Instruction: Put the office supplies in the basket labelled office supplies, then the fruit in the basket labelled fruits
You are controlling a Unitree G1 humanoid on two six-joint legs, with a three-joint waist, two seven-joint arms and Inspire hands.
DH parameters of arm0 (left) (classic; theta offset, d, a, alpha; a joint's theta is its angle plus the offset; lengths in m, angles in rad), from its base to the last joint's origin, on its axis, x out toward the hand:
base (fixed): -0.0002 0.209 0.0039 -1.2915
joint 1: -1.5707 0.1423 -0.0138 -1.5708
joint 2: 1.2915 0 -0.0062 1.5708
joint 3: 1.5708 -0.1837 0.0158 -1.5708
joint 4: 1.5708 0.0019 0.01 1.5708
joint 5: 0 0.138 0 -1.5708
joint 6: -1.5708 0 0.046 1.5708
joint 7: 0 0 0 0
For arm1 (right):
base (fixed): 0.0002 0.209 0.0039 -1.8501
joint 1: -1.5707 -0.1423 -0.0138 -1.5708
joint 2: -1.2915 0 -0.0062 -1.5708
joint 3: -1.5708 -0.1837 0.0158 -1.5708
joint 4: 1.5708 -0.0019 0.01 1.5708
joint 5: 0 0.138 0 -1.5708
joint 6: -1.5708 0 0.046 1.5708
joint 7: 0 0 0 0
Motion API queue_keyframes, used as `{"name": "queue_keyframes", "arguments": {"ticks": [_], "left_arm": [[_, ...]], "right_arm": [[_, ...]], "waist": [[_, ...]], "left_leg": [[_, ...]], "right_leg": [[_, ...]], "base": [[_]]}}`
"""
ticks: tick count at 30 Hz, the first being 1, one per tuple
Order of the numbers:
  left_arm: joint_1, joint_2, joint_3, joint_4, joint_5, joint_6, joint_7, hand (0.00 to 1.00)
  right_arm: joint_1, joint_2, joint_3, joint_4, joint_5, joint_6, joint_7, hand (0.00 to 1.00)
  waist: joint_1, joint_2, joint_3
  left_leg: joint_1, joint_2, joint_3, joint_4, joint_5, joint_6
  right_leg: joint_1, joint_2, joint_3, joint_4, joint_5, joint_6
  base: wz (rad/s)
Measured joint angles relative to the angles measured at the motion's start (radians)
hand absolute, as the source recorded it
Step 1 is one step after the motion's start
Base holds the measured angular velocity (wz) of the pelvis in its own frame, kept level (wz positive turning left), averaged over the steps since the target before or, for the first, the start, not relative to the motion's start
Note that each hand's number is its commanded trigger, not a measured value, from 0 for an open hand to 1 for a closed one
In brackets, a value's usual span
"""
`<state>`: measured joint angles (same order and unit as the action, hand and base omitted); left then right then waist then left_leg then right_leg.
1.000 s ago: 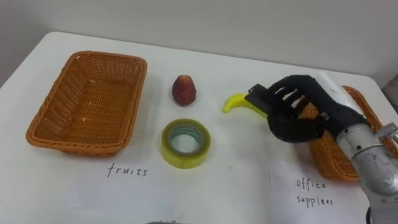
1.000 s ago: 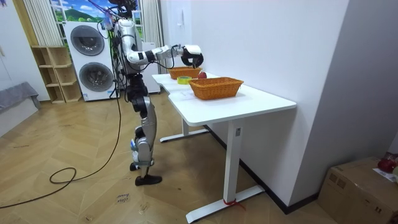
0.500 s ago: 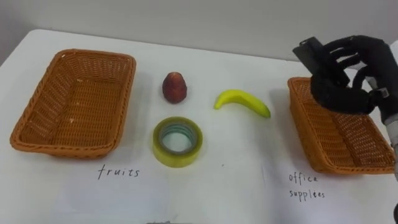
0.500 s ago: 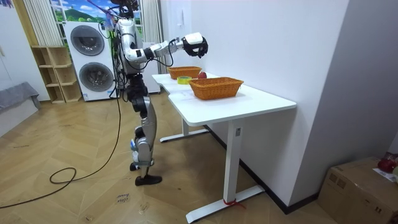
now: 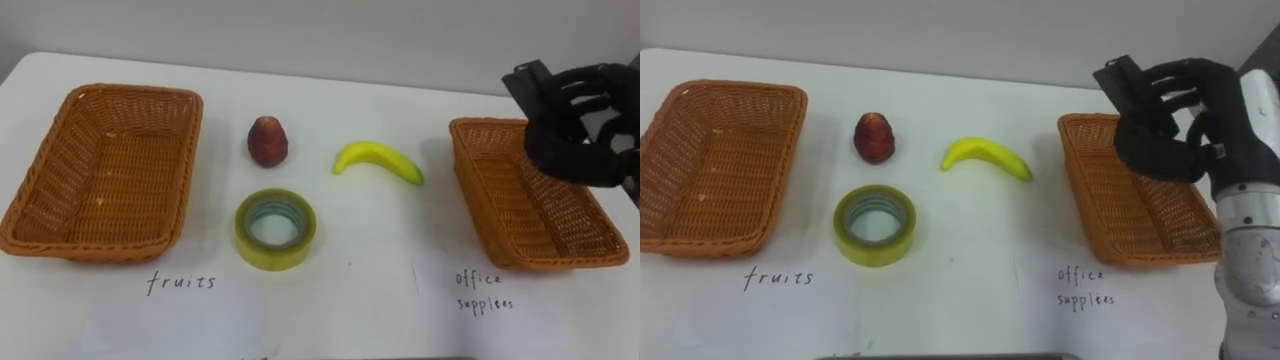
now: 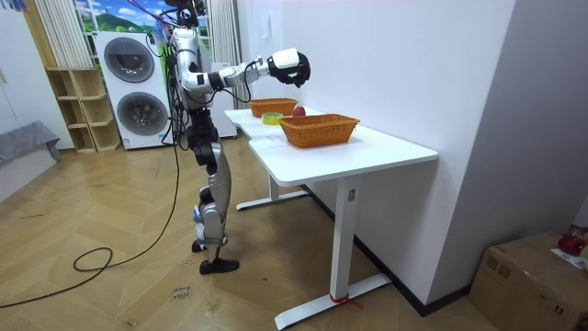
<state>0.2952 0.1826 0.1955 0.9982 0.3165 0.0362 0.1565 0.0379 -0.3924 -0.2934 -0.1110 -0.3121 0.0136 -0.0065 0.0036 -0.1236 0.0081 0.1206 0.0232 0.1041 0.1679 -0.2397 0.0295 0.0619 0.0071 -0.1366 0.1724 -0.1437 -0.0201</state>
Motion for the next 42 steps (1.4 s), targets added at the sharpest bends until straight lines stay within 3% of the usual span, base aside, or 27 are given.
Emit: {"name": "queue_keyframes", "arguments": {"ticks": [13,25,42], "left_arm": [[0.008,-0.007,0.028,0.002,0.000,0.001,0.001,0.00],[0.006,-0.007,0.033,0.002,0.000,0.002,0.008,0.00],[0.002,-0.007,0.025,0.006,-0.009,0.002,0.007,0.00]], "right_arm": [[0.000,0.000,-0.013,0.142,-0.008,0.003,-0.015,1.00],[0.000,0.000,-0.012,0.188,-0.009,0.009,-0.014,1.00],[0.014,0.001,0.038,0.296,-0.012,0.011,0.034,1.00]], "waist": [[-0.001,0.001,-0.0057],[0.002,0.010,-0.0046],[0.002,0.006,-0.0063]], "left_leg": [[0.012,0.000,0.002,-0.004,0.000,0.000],[0.011,0.001,0.001,-0.007,0.000,0.000],[0.013,0.000,0.001,-0.005,0.000,0.000]], "right_leg": [[0.008,0.003,-0.003,0.002,0.000,0.000],[0.004,-0.001,-0.002,0.000,0.000,0.000],[0.008,-0.001,-0.003,0.000,0.000,0.000]], "base": [[0.00],[0.00],[0.00]]}}
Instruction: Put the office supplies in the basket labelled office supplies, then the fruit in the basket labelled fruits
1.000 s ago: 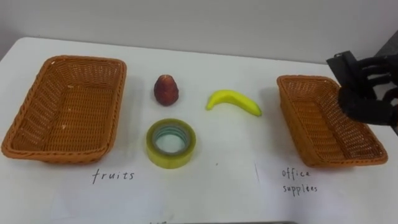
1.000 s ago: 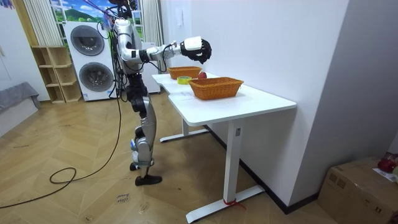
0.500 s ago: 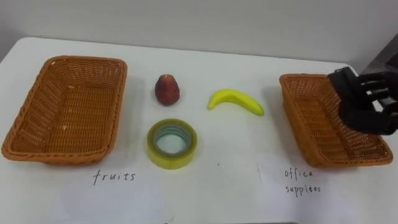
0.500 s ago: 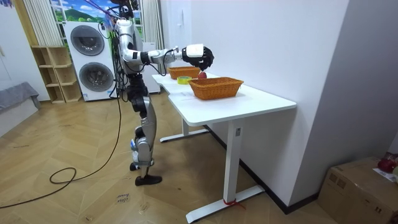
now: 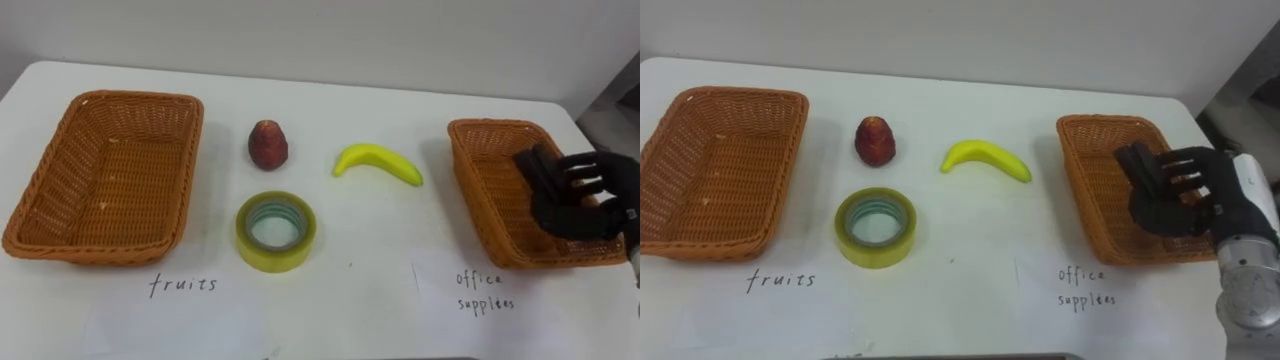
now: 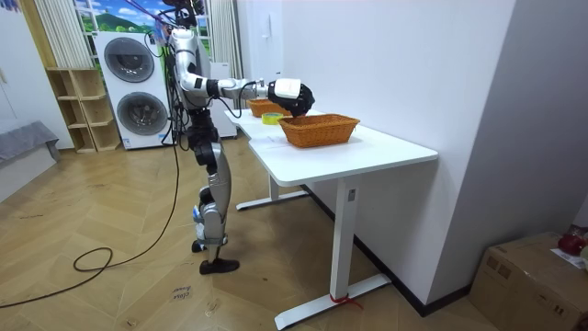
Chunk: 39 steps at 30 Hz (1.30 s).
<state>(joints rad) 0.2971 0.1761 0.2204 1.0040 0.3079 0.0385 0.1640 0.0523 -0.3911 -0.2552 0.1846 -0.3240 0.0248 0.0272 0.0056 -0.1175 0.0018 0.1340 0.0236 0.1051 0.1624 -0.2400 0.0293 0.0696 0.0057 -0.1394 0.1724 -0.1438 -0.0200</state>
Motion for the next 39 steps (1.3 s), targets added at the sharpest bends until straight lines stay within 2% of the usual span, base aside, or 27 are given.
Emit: {"name": "queue_keyframes", "arguments": {"ticks": [10,11,12,13,39], "left_arm": [[0.002,0.000,-0.008,0.011,0.000,0.006,0.000,0.00],[0.002,0.000,-0.008,0.011,0.000,0.006,0.000,0.00],[0.002,0.000,-0.008,0.011,0.000,0.006,0.000,0.00],[0.002,0.000,-0.008,0.011,0.000,0.006,0.000,0.00],[0.001,0.000,-0.008,0.011,0.000,0.009,0.000,0.00]], "right_arm": [[0.017,0.001,0.000,0.001,0.000,0.000,0.010,1.00],[0.017,0.001,0.000,0.001,0.000,0.000,0.010,0.91],[0.017,0.001,0.000,0.001,0.000,0.000,0.010,0.52],[0.017,0.001,0.000,0.001,0.000,0.000,0.010,0.00],[0.017,0.001,0.000,0.001,0.000,0.001,0.011,0.00]], "waist": [[0.001,0.002,0.0012],[0.001,0.002,0.0011],[0.001,0.002,0.0011],[0.001,0.002,0.0012],[-0.001,0.000,-0.0014]], "left_leg": [[0.000,0.000,0.000,0.000,0.000,0.000],[0.000,0.000,0.000,0.000,0.000,0.000],[0.000,0.000,0.000,0.000,0.000,0.000],[0.000,0.000,0.000,0.000,0.000,0.000],[-0.002,0.000,0.000,0.002,0.000,0.000]], "right_leg": [[0.000,0.000,0.000,0.000,0.000,0.000],[0.000,-0.001,0.000,0.000,0.000,0.000],[0.000,-0.001,0.000,0.000,0.000,0.000],[0.000,0.000,0.000,0.000,0.000,0.000],[-0.002,-0.001,0.000,0.002,0.000,0.000]], "base": [[0.00],[0.00],[0.00],[0.00],[0.00]]}}
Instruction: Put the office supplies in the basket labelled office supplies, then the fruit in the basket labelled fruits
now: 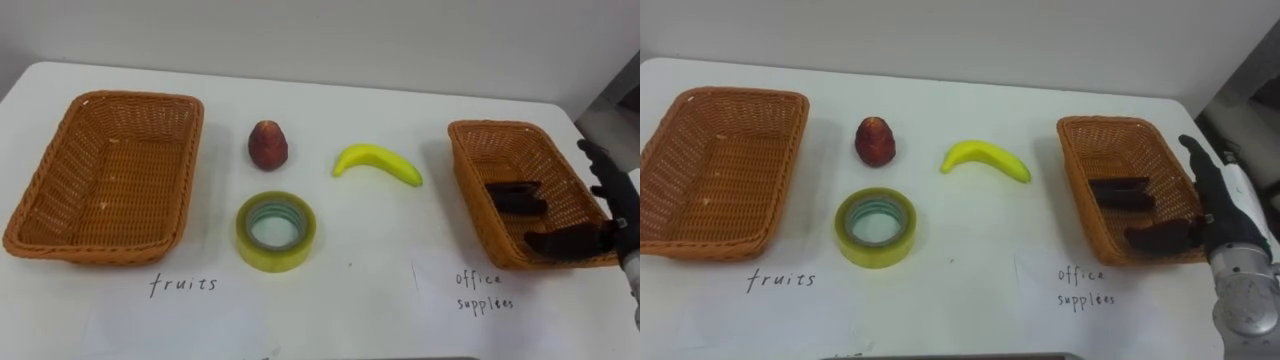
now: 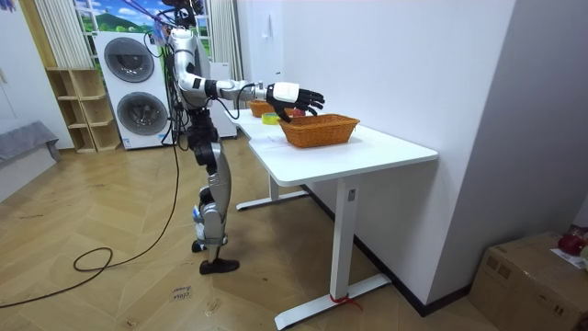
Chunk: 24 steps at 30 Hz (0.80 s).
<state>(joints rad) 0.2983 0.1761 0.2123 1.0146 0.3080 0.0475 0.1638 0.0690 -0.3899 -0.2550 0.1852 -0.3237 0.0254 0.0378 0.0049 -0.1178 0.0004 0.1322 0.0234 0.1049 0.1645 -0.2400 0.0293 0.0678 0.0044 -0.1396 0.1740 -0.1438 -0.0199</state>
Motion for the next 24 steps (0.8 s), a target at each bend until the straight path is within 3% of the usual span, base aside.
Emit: {"name": "queue_keyframes", "arguments": {"ticks": [24], "left_arm": [[-0.001,0.000,0.000,0.005,0.001,0.014,0.000,0.00]], "right_arm": [[0.000,0.000,0.000,-0.002,-0.001,0.000,-0.001,0.00]], "waist": [[0.003,0.002,0.0003]], "left_leg": [[0.001,0.000,0.001,-0.002,0.000,0.000]], "right_leg": [[0.001,0.002,0.001,0.000,0.000,0.000]], "base": [[0.00]]}}
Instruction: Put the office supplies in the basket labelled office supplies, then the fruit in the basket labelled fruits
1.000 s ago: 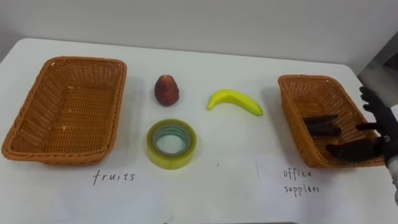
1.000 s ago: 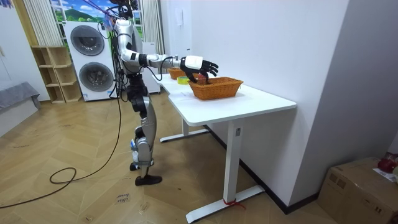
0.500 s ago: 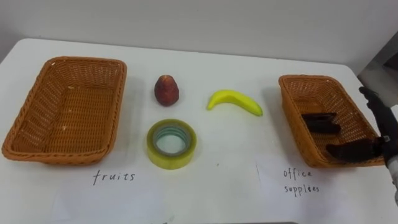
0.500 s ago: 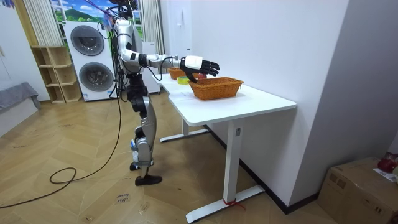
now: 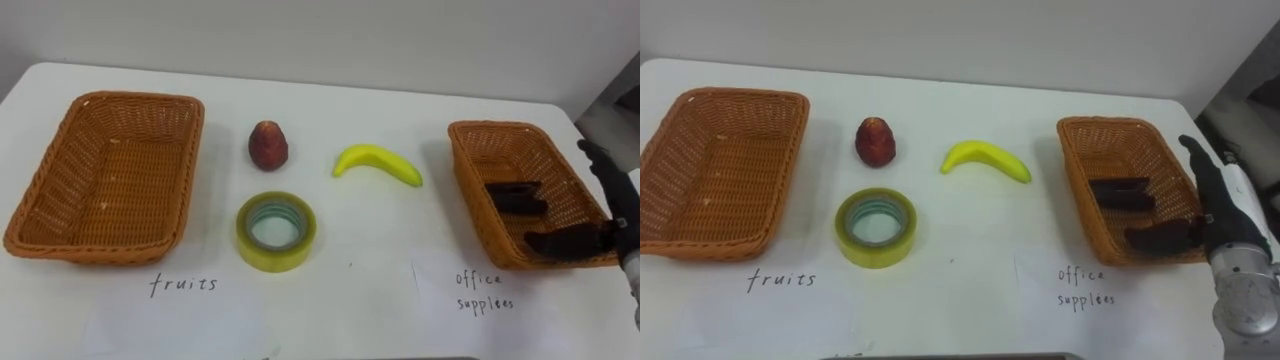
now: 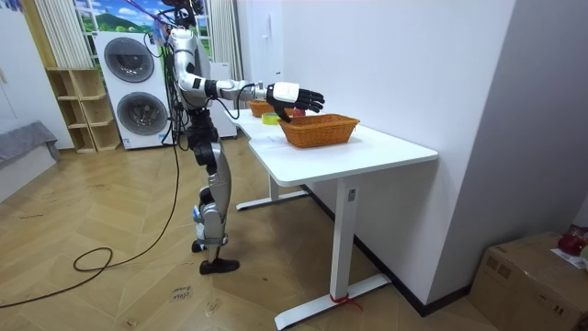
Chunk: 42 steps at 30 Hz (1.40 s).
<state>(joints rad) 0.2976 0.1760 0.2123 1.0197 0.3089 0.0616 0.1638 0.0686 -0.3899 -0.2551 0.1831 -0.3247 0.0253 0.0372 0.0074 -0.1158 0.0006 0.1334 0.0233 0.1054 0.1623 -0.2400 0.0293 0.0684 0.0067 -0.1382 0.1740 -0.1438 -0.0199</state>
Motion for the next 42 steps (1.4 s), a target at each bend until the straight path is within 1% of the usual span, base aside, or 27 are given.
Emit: {"name": "queue_keyframes", "arguments": {"ticks": [2,6,9,12,15,17,20,25,28,32,35,37,39,41,42], "left_arm": [[0.000,-0.001,0.002,0.000,0.004,0.000,0.000,0.00],[-0.003,-0.002,0.005,-0.001,0.008,-0.002,0.000,0.00],[-0.009,-0.003,0.013,-0.001,0.008,-0.007,0.000,0.00],[-0.014,-0.003,0.020,-0.001,0.008,-0.019,0.000,0.00],[-0.015,-0.003,0.019,-0.001,0.007,-0.019,0.000,0.00],[-0.018,-0.003,0.018,0.000,0.007,-0.019,0.000,0.00],[-0.017,-0.001,0.016,0.000,0.005,-0.019,0.000,0.00],[-0.014,0.002,0.015,0.000,-0.001,-0.019,0.000,0.00],[-0.009,0.003,0.006,0.000,-0.001,-0.019,0.001,0.00],[-0.011,0.006,0.001,0.000,0.000,-0.019,0.004,0.00],[-0.012,0.005,0.001,0.000,0.000,-0.018,0.004,0.00],[-0.016,0.001,0.000,0.000,0.006,-0.016,0.004,0.00],[-0.019,0.000,0.000,0.000,0.007,-0.015,0.003,0.00],[-0.022,0.000,-0.004,0.000,0.007,-0.014,0.003,0.00],[-0.024,0.000,-0.010,0.000,0.008,-0.014,0.003,0.00]], "right_arm": [[-0.001,0.000,-0.001,-0.006,0.001,0.000,-0.002,0.00],[-0.004,0.000,-0.003,-0.077,0.003,-0.003,-0.022,0.00],[-0.005,0.000,-0.003,-0.117,-0.010,-0.011,-0.045,0.00],[-0.005,0.000,-0.004,-0.139,-0.017,-0.024,-0.061,0.00],[-0.005,0.000,-0.004,-0.173,-0.005,-0.024,-0.076,0.00],[-0.005,0.000,-0.004,-0.197,0.004,-0.024,-0.080,0.00],[-0.020,-0.001,-0.003,-0.259,0.006,-0.024,-0.080,0.00],[-0.033,-0.001,-0.003,-0.346,0.058,-0.023,-0.080,0.00],[-0.038,-0.001,-0.003,-0.382,0.081,-0.026,-0.080,0.00],[-0.049,-0.001,0.002,-0.387,0.081,-0.025,-0.080,0.00],[-0.089,-0.001,0.010,-0.384,0.080,-0.024,-0.080,0.00],[-0.120,-0.001,0.018,-0.384,0.082,-0.022,-0.080,0.00],[-0.135,-0.001,0.029,-0.384,0.083,-0.022,-0.079,0.00],[-0.146,0.000,0.049,-0.383,0.084,-0.020,-0.076,0.00],[-0.154,0.000,0.066,-0.384,0.089,-0.018,-0.073,0.00]], "waist": [[0.002,0.002,0.0006],[0.004,0.006,-0.0001],[0.019,0.008,0.0008],[0.024,0.007,0.0011],[0.024,0.008,0.0019],[0.025,0.006,0.0027],[0.022,-0.001,0.0076],[0.025,-0.011,0.0100],[0.025,-0.013,0.0087],[0.032,-0.013,0.0084],[0.031,-0.009,0.0075],[0.029,-0.005,0.0029],[0.028,-0.003,0.0019],[0.033,0.000,0.0023],[0.042,0.003,0.0023]], "left_leg": [[0.000,0.000,0.001,-0.001,0.000,0.000],[0.001,0.001,0.003,-0.002,0.000,0.000],[0.005,0.001,0.011,-0.002,0.000,0.000],[0.006,0.002,0.013,-0.004,0.000,0.000],[0.011,0.002,0.013,-0.006,0.000,0.000],[0.012,0.002,0.013,-0.006,0.000,0.000],[0.012,0.002,0.014,-0.011,0.000,0.000],[0.012,0.002,0.018,-0.011,0.000,0.000],[0.013,0.002,0.019,-0.008,0.000,0.000],[0.011,0.003,0.018,-0.008,0.000,0.000],[0.008,0.003,0.019,-0.007,0.000,0.000],[-0.003,0.002,0.011,0.000,0.000,0.000],[-0.004,0.001,0.000,0.004,0.000,0.000],[0.000,0.001,-0.004,0.005,0.000,0.000],[-0.001,0.001,-0.004,0.005,0.000,0.000]], "right_leg": [[-0.001,0.002,0.001,0.000,0.000,0.000],[-0.002,0.007,0.012,0.000,0.000,0.000],[-0.001,0.011,0.028,0.000,0.000,0.000],[-0.001,0.011,0.029,0.000,0.000,0.000],[0.003,0.011,0.029,0.002,0.000,0.000],[0.000,0.011,0.028,0.006,0.000,0.000],[-0.004,0.011,0.027,0.013,0.000,0.000],[-0.004,0.010,0.026,0.010,0.000,0.000],[-0.005,0.010,0.026,0.010,0.000,0.000],[-0.005,0.010,0.023,0.011,0.000,0.000],[-0.008,0.011,0.022,0.011,0.000,0.000],[-0.013,0.008,0.014,0.011,0.000,0.000],[-0.008,0.007,0.003,0.011,0.000,0.000],[-0.002,0.006,-0.002,0.011,0.000,0.000],[-0.003,0.005,-0.004,0.011,0.000,0.000]], "base": [[0.00],[-0.01],[-0.08],[-0.02],[0.00],[0.00],[-0.01],[-0.01],[0.00],[0.00],[0.00],[0.08],[0.15],[0.09],[0.00]]}}
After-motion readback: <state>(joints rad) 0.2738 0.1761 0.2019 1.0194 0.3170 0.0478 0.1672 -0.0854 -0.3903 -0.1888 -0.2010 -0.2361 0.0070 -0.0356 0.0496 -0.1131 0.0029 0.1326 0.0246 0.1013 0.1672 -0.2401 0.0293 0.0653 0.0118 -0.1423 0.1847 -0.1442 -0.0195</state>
